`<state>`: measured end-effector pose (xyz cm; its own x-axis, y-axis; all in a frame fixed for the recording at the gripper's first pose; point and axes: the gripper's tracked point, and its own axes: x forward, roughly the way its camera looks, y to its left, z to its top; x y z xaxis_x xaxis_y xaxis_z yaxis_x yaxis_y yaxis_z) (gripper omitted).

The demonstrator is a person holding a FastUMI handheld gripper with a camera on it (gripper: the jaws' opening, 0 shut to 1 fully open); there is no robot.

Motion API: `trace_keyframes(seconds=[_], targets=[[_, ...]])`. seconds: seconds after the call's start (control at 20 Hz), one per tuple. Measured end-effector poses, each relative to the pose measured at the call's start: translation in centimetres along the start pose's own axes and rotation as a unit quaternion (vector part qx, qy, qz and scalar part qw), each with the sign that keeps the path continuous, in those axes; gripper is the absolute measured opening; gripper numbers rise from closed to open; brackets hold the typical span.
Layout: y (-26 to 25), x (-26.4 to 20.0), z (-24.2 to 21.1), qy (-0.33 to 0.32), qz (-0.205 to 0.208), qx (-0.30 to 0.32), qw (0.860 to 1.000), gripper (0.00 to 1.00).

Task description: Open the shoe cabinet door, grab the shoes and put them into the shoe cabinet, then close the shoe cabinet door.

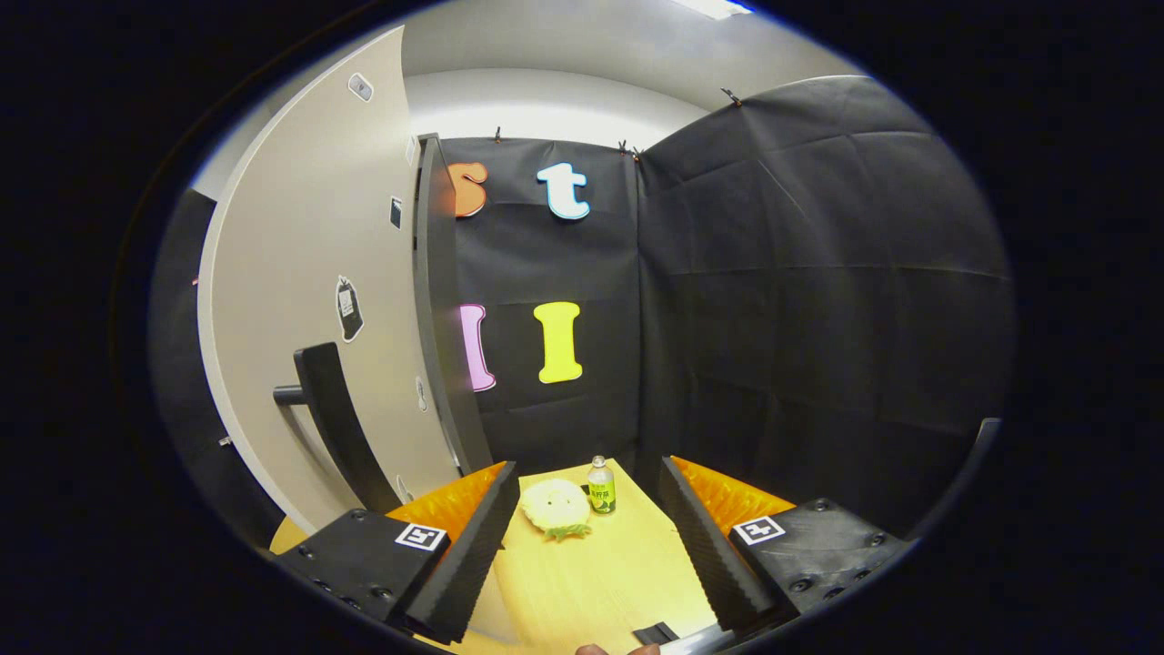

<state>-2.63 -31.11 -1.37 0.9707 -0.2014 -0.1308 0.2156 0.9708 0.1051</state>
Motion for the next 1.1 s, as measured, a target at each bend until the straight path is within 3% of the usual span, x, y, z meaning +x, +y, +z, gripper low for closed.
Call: trace_keyframes(seconds=[0.5, 1.1], targets=[[2.9, -0.1, -0.7, 0.005, 0.019, -0.003, 1.0, 0.98], [18.6, -3.8, -3.0, 0.005, 0.063, -0.02, 0.998, 0.98]])
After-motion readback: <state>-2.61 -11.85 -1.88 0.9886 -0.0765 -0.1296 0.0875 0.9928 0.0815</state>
